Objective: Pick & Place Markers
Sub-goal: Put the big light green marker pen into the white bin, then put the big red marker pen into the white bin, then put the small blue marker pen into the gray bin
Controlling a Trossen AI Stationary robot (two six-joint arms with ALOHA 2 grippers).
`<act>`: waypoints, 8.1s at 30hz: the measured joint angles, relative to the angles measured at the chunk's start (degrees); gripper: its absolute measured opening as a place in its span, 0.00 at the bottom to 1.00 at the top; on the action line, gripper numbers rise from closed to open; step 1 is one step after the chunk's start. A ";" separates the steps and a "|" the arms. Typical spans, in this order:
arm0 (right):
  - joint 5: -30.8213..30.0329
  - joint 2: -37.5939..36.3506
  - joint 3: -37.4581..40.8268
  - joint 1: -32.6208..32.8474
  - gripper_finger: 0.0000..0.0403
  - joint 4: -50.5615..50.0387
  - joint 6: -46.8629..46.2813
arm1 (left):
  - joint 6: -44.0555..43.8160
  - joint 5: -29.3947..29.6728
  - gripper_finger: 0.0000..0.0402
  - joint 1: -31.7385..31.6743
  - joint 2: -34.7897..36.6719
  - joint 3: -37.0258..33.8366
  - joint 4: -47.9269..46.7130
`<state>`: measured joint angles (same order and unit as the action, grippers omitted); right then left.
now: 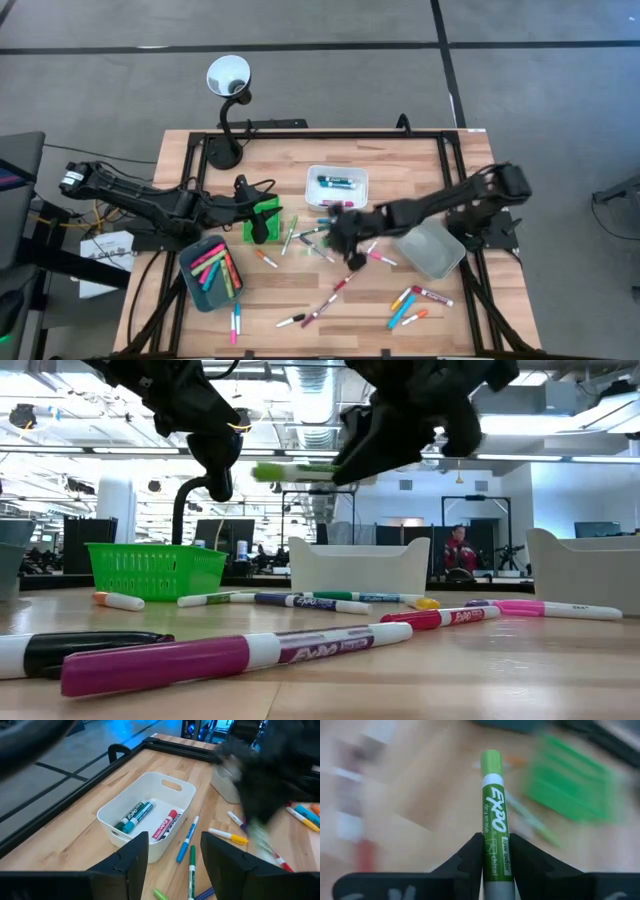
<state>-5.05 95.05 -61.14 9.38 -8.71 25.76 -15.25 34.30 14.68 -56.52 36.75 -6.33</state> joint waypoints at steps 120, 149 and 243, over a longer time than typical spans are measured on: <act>-40.14 -12.42 -0.17 1.03 0.16 -27.31 -41.02 | -2.58 -0.02 0.44 -2.54 -0.06 0.00 6.91; -11.46 9.03 -6.62 -19.02 0.48 -15.25 -16.26 | -2.59 -0.04 0.44 -2.54 -0.06 0.00 6.84; 2.11 0.55 8.28 -4.81 0.52 10.64 -23.78 | 21.35 -23.22 0.10 -5.77 -35.05 4.76 23.08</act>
<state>-2.94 95.60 -52.86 4.58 1.93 1.98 6.11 11.09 8.91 -91.57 41.52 16.75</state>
